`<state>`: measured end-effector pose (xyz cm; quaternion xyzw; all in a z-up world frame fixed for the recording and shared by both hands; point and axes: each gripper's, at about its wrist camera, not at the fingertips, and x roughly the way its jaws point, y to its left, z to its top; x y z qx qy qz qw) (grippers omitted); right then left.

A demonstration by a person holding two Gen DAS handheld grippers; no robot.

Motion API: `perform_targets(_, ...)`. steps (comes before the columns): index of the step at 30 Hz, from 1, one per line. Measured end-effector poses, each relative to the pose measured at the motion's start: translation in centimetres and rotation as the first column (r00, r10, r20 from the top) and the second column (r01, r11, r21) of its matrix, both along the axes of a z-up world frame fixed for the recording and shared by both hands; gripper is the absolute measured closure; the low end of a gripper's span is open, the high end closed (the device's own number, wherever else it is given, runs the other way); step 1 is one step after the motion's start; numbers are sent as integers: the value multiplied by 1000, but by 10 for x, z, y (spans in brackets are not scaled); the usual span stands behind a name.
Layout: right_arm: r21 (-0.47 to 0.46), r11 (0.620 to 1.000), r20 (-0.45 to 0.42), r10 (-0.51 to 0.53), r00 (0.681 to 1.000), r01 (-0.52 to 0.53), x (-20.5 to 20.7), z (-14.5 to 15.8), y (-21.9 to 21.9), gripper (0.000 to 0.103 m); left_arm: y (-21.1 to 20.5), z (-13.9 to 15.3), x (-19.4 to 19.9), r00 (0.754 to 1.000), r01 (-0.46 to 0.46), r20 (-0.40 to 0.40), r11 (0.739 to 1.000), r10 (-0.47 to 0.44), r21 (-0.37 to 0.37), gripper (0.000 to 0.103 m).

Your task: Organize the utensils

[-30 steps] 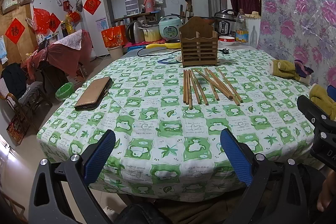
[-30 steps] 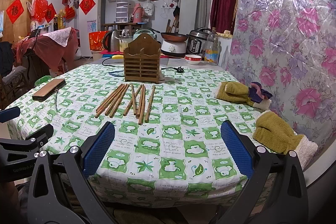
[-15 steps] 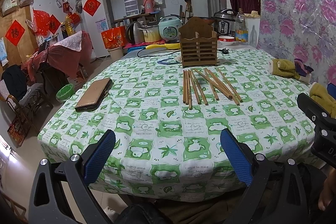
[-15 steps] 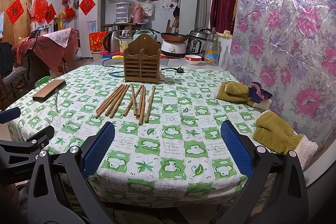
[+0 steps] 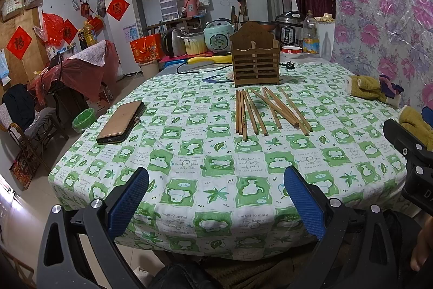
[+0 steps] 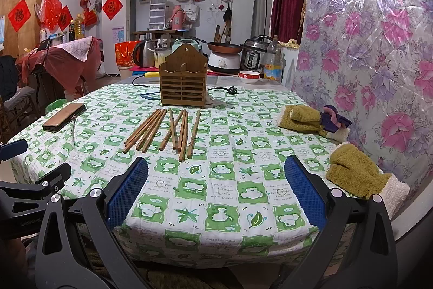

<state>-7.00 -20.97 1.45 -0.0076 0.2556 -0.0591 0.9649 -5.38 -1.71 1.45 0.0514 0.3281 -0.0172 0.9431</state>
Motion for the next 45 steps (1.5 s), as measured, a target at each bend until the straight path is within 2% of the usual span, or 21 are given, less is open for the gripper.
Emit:
perform_targets(6, 1, 1000, -2, 0, 1000, 0, 0, 0, 1, 6, 3, -3, 1, 1000, 0, -5, 1000, 0, 3, 5)
perform_targets(11, 21, 1000, -18, -8, 1000, 8, 6, -4, -4, 6, 17, -14, 14, 999, -5, -38, 1000, 4, -11, 5)
perform_targets(15, 56, 998, -38, -32, 999, 34, 20, -11, -25, 6, 34, -29, 38, 996, -40, -82, 999, 39, -11, 5)
perform_targets(20, 113, 993, -134, -14, 991, 29, 56, -35, -45, 6, 56, -48, 78, 984, -82, -158, 997, 79, -7, 5)
perform_targets(25, 99, 995, -184, 4, 983, 14, 91, -51, -48, 6, 55, -59, 116, 977, -85, -194, 996, 87, 18, 5)
perform_targets(28, 95, 995, -209, 12, 978, 7, 109, -58, -49, 6, 53, -66, 140, 968, -64, -242, 998, 63, 1, 5)
perform_targets(30, 103, 995, -221, 38, 975, -15, 120, -61, -47, 10, 51, -71, 153, 963, -53, -266, 999, 49, -8, 5)
perform_targets(35, 131, 982, -261, 165, 951, -134, 139, -69, -29, 37, 41, -77, 169, 954, -19, -300, 1000, 17, -5, 5)
perform_targets(38, 151, 972, -298, 218, 929, -179, 152, -77, -18, 49, 37, -81, 172, 949, -7, -316, 1000, 5, -5, 5)
perform_targets(41, 158, 970, -335, 230, 914, -186, 164, -85, -14, 54, 39, -85, 176, 944, -10, -330, 1000, 10, 1, 5)
perform_targets(45, 173, 970, -393, 228, 891, -172, 177, -95, -16, 57, 45, -86, 182, 935, -17, -356, 999, 2, -38, 5)
